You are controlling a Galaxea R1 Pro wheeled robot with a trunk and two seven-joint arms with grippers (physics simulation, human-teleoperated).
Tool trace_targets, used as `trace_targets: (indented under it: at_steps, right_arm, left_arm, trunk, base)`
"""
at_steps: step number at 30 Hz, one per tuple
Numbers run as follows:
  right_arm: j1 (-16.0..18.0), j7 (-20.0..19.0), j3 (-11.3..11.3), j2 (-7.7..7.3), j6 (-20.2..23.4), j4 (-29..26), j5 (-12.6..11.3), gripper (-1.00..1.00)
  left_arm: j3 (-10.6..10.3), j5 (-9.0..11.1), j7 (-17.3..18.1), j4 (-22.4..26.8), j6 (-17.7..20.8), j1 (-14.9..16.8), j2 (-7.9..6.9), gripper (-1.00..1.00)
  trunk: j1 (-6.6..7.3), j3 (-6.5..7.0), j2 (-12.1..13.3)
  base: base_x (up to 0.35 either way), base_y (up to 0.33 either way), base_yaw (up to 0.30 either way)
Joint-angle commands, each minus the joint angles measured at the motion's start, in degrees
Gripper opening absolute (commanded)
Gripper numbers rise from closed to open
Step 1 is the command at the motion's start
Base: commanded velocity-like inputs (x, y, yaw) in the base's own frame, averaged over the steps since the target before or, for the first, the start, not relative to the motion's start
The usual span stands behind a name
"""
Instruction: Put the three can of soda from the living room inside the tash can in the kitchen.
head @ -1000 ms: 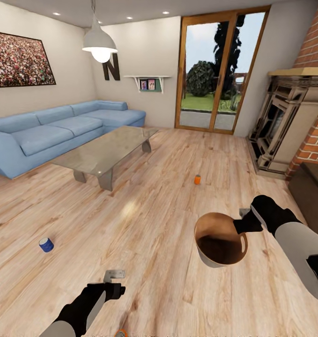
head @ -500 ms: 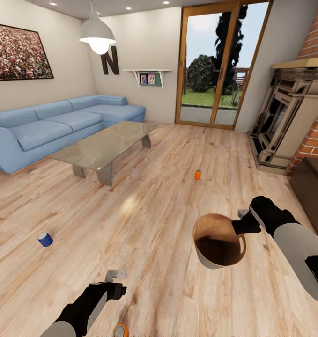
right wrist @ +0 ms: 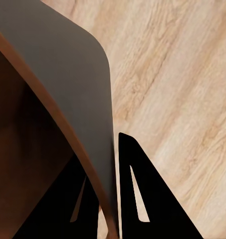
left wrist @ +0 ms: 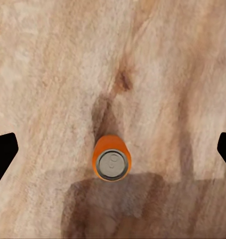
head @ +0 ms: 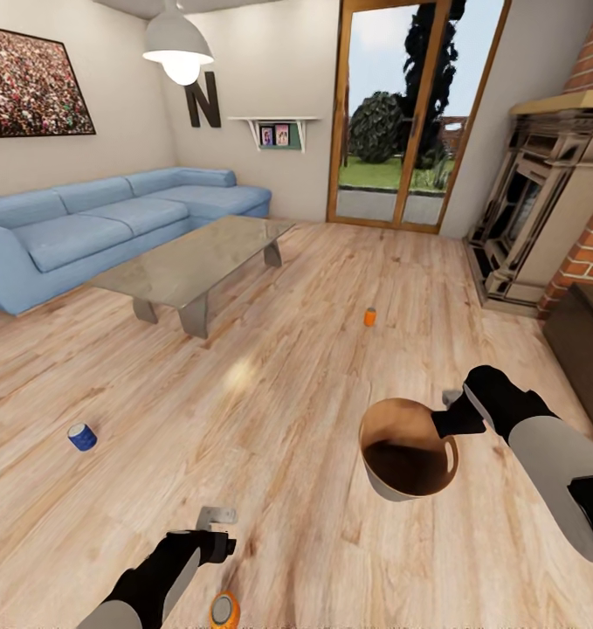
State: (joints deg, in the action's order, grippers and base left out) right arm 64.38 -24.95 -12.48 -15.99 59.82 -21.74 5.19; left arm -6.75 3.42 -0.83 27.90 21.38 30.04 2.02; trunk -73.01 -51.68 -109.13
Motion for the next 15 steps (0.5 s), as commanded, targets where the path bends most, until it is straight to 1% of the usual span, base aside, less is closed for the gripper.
trace_targets:
  at_steps: [1,2,3,6,8,9,14,15]
  right_arm:
    - [0.0,-0.1,0.2,0.02,0.2,0.0,-1.2,-1.00]
    - [0.0,-0.1,0.2,0.04,0.2,0.0,-1.2,-1.00]
    - [0.0,-0.1,0.2,0.05,0.2,0.0,-1.2,-1.00]
    - [0.0,-0.1,0.2,0.07,0.2,0.0,-1.2,-1.00]
    - [0.0,-0.1,0.2,0.08,0.2,0.0,-1.2,-1.00]
    - [0.0,-0.1,0.2,0.08,0.2,0.0,-1.2,-1.00]
    - [0.0,-0.1,0.2,0.04,0.2,-0.1,-1.2,-1.00]
    - [0.0,-0.1,0.2,0.04,0.2,-0.1,-1.2,-1.00]
  left_arm:
    - [-0.3,0.0,0.0,-0.2,-0.3,0.0,0.00,1.00]
    - [-0.8,0.0,0.0,-0.4,-0.8,0.0,0.00,1.00]
    - [-1.8,0.1,-0.1,-0.6,-2.7,0.0,0.00,1.00]
    - [-3.3,0.0,-0.5,-1.0,-6.5,-0.1,0.00,1.00]
    - [-4.1,0.0,-1.2,-1.7,-8.5,-0.1,0.00,1.00]
    - [-4.6,0.1,-2.2,-2.8,-10.0,-0.1,0.00,1.00]
    - [-5.2,0.1,-3.9,-5.2,-12.2,-0.1,0.00,1.00]
    - [-5.4,0.1,-4.2,-5.6,-13.1,-0.1,0.00,1.00]
  trunk:
    - [-0.22,-0.27,-0.4]
    - [-0.44,-0.54,-0.8]
    - [-0.66,-0.80,-1.2]
    - [-1.32,-1.61,-2.4]
    - [-1.76,-2.15,-3.2]
    - [-1.98,-2.41,-3.6]
    - [-3.07,-3.74,-5.6]
    - [-3.29,-4.00,-6.0]
  base:
    - [0.000,0.000,0.000]
    - [0.000,0.000,0.000]
    - [0.000,0.000,0.000]
    - [0.000,0.000,0.000]
    - [0.000,0.000,0.000]
    - [0.000,0.000,0.000]
    - [0.000,0.000,0.000]
    - [0.000,0.000,0.000]
